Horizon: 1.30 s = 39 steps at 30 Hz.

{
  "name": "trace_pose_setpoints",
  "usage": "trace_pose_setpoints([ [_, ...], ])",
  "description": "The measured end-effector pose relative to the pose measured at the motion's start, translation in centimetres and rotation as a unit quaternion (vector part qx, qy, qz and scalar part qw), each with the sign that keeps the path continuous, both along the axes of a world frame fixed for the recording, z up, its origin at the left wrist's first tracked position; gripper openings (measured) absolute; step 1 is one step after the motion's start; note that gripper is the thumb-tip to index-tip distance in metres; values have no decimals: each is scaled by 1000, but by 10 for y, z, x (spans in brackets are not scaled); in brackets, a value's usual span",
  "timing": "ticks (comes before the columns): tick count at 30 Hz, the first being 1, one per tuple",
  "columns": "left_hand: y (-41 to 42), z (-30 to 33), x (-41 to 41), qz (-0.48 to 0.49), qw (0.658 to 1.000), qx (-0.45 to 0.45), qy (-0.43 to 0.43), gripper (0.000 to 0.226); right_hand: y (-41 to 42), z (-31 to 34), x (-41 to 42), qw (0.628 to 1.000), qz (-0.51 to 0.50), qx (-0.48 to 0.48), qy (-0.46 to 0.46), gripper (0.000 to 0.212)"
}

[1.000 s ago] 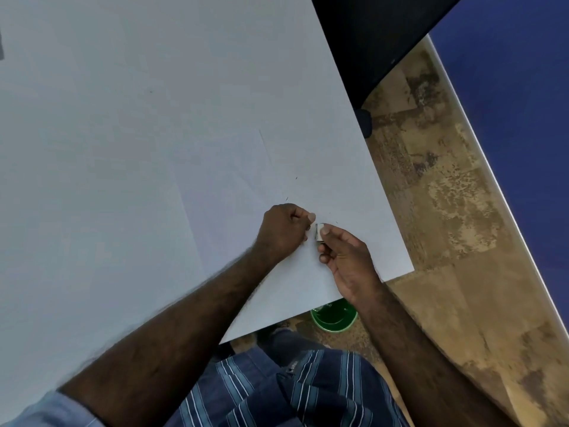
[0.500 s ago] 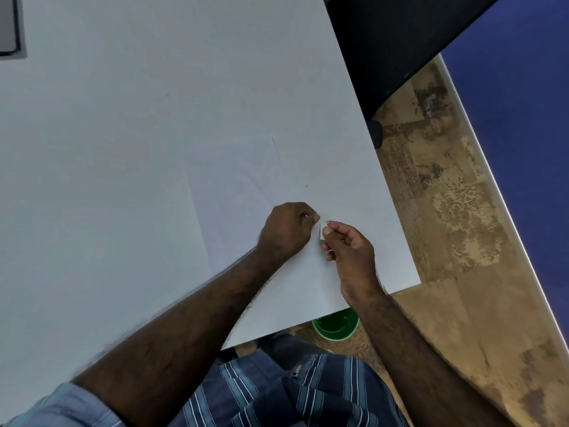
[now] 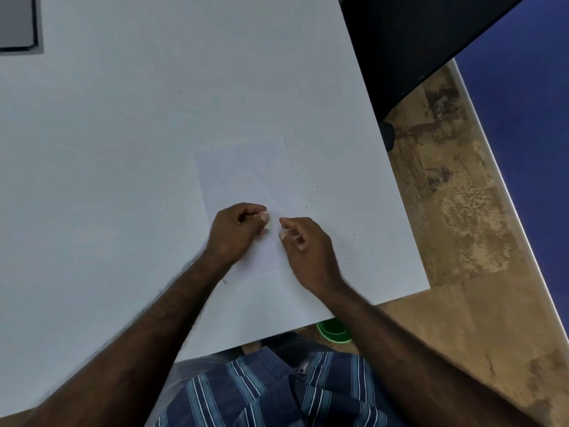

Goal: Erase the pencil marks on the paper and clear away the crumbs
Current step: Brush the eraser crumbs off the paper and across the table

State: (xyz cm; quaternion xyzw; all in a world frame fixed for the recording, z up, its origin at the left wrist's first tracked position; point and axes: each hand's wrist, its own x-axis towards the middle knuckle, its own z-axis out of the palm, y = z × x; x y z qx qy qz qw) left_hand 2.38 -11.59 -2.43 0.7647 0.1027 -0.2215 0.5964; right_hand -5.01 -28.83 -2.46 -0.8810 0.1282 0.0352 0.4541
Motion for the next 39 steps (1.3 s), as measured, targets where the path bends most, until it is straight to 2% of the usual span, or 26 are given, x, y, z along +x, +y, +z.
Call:
trace_pose_setpoints([
  [2,18,-9,10,13,997,69,-31,17,0,-15,-11,990,75,-104,-56,36],
  [4,34,-14,20,21,991,122,-56,17,0,-28,-21,976,133,-159,-72,44],
  [10,55,-20,36,15,970,220,-106,16,22,-38,-29,940,232,-230,-97,54],
  [15,61,-26,43,7,948,281,-152,19,37,-34,-18,939,231,-228,-109,53],
  [18,61,-29,43,0,927,332,-177,30,37,-33,-14,947,224,-194,-124,49],
  [22,48,-27,32,-23,875,399,-274,36,16,-31,5,954,170,-169,-182,39],
  [25,34,-36,20,-82,859,375,-340,38,-17,-37,38,943,120,-214,-227,37],
  [28,15,-48,8,-169,838,340,-392,46,-54,-43,79,913,141,-294,-247,42],
  [30,3,-52,5,-229,829,319,-399,53,-74,-44,107,898,161,-346,-219,52],
  [33,-9,-57,4,-280,824,318,-378,57,-87,-39,144,906,168,-373,-110,72],
  [36,-14,-60,5,-283,828,321,-361,56,-75,-39,165,914,138,-379,-45,84],
  [39,-16,-63,3,-281,829,323,-359,56,-42,-49,160,912,132,-386,-33,87],
])
